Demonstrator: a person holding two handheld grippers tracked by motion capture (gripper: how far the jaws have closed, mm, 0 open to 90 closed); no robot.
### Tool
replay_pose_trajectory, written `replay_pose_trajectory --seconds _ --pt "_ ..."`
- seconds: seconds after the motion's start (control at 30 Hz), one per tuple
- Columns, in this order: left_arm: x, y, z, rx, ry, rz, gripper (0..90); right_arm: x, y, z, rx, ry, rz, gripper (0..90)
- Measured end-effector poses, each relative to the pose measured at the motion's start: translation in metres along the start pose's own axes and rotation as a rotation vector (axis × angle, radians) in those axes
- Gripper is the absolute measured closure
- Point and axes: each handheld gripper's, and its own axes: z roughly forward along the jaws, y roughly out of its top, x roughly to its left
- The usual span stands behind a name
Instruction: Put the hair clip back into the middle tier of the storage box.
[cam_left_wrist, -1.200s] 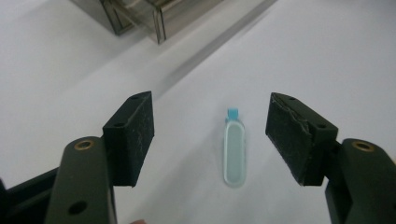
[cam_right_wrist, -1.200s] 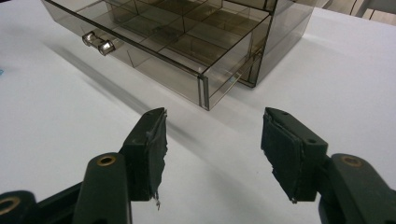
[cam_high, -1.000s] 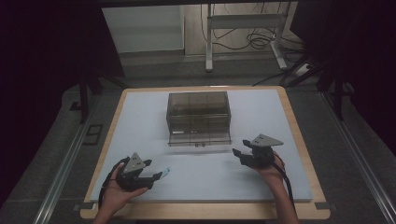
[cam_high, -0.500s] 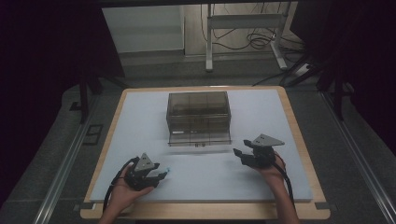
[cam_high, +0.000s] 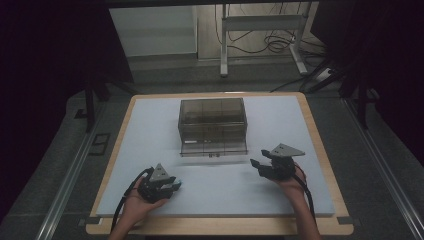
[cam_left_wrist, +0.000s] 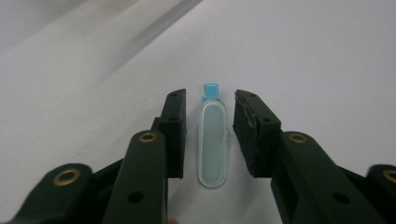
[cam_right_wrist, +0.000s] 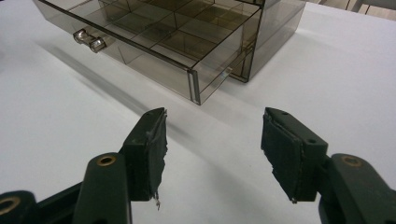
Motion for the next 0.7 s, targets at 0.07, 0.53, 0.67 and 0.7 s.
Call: replay_pose_trajectory --seconds 0.07,0.53,0.67,0.7 --pt "0.0000 0.0000 0.0005 0.002 0.000 0.001 68.3 -0.0004 -0.0001 -0.0002 -0.003 -0.004 0.003 39.8" --pt "0.0000 -0.0002 0.0027 0.004 -0.008 0.002 75.9 -0.0022 -0.0003 -0.0019 -0.009 -0.012 0.010 39.8" --pt "0.0001 -0.0003 0.0024 0.005 -0.005 0.005 76.6 -0.0028 -0.0009 -0.0019 -0.008 -0.014 0.010 39.8" --pt "0.0002 -0.0003 0.0023 0.005 -0.005 0.006 76.8 -0.0028 -0.0011 -0.0019 -0.008 -0.014 0.010 39.8"
